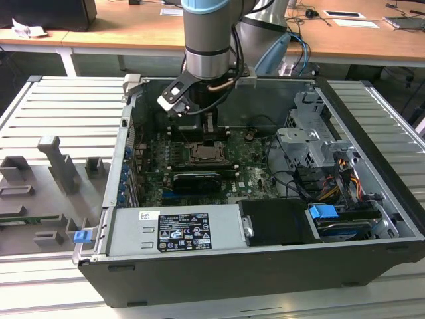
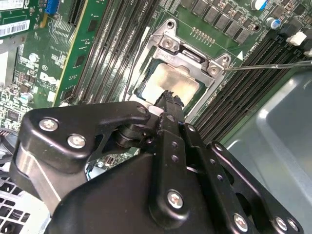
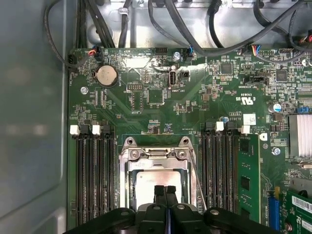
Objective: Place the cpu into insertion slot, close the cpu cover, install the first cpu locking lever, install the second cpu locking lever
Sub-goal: 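Install the first cpu locking lever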
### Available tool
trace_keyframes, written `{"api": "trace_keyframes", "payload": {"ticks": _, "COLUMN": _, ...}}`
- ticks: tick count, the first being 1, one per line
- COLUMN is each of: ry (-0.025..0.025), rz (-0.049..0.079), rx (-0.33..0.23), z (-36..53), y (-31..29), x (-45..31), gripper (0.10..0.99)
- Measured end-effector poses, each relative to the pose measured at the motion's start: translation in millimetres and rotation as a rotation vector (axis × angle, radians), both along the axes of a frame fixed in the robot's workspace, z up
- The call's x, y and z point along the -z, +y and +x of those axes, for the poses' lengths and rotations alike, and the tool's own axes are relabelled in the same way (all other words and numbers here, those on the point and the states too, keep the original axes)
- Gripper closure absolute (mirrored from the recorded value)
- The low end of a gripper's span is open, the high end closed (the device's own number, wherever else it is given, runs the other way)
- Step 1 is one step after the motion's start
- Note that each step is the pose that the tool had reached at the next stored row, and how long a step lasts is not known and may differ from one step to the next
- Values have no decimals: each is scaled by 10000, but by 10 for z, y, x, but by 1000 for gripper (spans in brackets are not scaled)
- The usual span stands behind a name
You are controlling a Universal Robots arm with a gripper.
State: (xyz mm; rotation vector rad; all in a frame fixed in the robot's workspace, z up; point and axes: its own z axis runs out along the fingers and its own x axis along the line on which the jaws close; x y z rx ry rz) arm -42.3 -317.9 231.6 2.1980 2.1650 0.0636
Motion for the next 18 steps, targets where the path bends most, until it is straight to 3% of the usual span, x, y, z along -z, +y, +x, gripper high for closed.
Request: {"api": "trace_keyframes", "payload": {"ticks": 18, "ry": 2, "rz": -3, "rx": 0, "z": 0, "y": -1, "x": -34, "gripper": 980}}
